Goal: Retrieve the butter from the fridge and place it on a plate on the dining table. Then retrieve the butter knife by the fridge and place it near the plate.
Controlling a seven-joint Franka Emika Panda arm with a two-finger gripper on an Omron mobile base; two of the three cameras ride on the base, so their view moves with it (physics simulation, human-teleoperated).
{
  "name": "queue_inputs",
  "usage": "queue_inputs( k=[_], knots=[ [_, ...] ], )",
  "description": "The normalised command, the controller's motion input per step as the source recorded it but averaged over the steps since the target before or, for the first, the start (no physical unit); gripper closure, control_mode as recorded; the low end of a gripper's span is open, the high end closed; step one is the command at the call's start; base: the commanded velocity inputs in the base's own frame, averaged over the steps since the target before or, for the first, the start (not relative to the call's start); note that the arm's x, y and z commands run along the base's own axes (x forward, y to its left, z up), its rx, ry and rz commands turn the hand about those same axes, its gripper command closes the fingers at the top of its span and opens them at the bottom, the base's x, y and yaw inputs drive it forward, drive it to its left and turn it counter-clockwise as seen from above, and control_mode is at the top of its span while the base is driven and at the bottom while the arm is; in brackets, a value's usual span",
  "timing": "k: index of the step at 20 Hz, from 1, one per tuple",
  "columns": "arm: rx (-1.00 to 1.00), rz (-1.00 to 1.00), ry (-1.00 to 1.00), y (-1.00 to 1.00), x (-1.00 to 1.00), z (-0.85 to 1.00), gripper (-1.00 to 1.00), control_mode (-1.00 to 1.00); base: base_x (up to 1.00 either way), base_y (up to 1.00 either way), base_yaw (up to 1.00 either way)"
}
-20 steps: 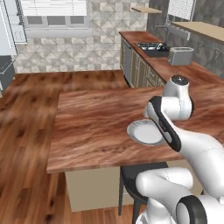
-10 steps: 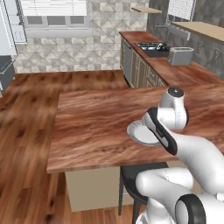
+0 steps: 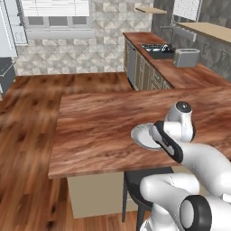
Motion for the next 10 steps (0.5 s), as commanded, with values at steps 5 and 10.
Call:
queue_inputs(
  k=[5,10],
  knots=[
    [0.0,0.0,0.06,0.0,0.48,-0.04,1.0,-1.0,0.0,0.0,0.0],
    [0.0,0.0,0.0,0.0,0.21,-0.09,1.0,-1.0,0.0,0.0,0.0]
  ],
)
